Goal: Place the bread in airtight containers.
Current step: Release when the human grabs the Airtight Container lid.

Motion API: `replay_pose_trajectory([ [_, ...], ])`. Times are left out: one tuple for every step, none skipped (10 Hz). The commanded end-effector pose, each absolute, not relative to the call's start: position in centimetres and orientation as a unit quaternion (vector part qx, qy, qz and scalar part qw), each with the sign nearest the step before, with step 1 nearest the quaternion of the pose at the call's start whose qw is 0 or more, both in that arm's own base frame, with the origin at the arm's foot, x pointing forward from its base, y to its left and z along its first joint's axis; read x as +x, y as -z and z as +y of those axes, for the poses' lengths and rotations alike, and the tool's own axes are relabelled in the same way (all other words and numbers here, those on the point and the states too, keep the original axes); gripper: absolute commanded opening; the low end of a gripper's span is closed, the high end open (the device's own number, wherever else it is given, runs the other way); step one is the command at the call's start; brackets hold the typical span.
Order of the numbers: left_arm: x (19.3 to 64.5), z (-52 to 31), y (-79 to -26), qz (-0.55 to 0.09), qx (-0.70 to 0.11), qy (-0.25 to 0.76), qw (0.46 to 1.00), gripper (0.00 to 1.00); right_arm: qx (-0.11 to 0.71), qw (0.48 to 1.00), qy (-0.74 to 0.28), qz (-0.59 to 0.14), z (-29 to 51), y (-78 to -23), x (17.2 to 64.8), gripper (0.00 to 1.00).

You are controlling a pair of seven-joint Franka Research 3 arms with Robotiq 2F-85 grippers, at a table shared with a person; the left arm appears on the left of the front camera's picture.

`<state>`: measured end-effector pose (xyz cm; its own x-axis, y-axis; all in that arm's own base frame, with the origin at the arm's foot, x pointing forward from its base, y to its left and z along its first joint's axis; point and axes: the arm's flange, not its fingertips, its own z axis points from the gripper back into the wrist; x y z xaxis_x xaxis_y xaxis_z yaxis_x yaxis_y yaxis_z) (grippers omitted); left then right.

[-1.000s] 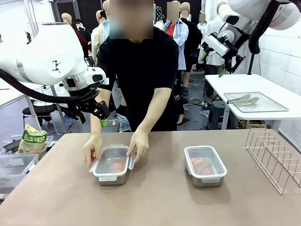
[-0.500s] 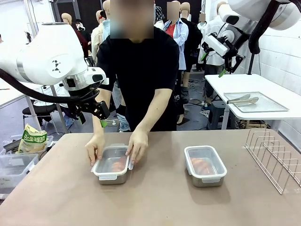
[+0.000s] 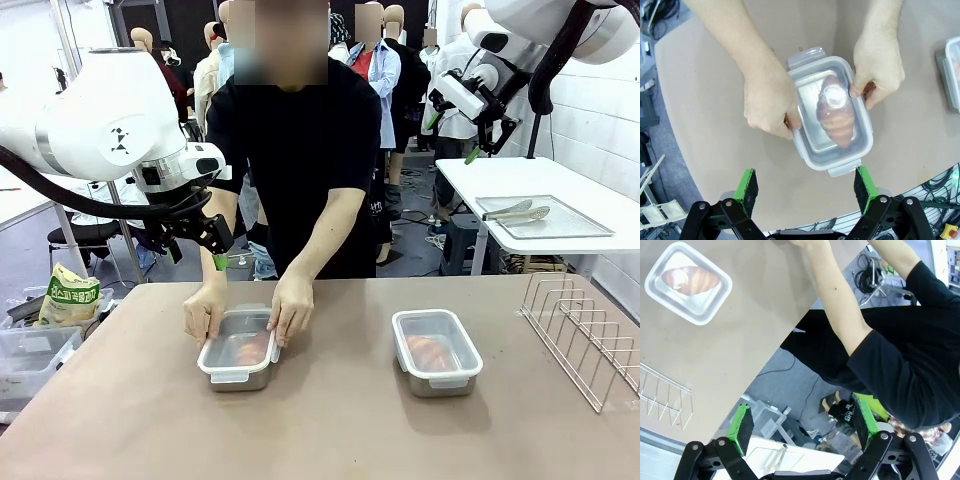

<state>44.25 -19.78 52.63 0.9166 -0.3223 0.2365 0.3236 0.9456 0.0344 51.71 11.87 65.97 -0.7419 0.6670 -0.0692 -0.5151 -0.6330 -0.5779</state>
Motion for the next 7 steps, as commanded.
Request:
replay_pose_trajectory([
  [44.26, -19.70, -52.74, -0.121, 0.007, 0.156, 0.980, 1.00, -0.140, 0.333, -0.890, -0.277, 11.96, -66.02, 51.77, 1.00],
  [44.26, -19.70, -52.74, -0.121, 0.007, 0.156, 0.980, 1.00, -0.140, 0.333, -0.890, -0.277, 11.96, -66.02, 51.77, 1.00],
  [44.26, -19.70, -52.74, -0.121, 0.007, 0.156, 0.980, 1.00, -0.140, 0.333, -0.890, -0.277, 11.96, -66.02, 51.77, 1.00],
  [44.26, -19.70, -52.74, -0.121, 0.007, 0.156, 0.980, 1.00, -0.140, 0.333, -0.890, -0.277, 11.96, -66.02, 51.77, 1.00],
  [44.26, -19.70, -52.74, -0.121, 0.007, 0.156, 0.980, 1.00, -0.140, 0.333, -0.890, -0.277, 11.96, -66.02, 51.77, 1.00],
  [44.26, -19.70, -52.74, -0.121, 0.007, 0.156, 0.980, 1.00, -0.140, 0.333, -0.890, -0.277, 11.96, -66.02, 51.77, 1.00],
  [44.26, -19.70, -52.74, -0.121, 0.007, 0.156, 0.980, 1.00, -0.140, 0.333, -0.890, -0.277, 11.96, -66.02, 51.77, 1.00],
])
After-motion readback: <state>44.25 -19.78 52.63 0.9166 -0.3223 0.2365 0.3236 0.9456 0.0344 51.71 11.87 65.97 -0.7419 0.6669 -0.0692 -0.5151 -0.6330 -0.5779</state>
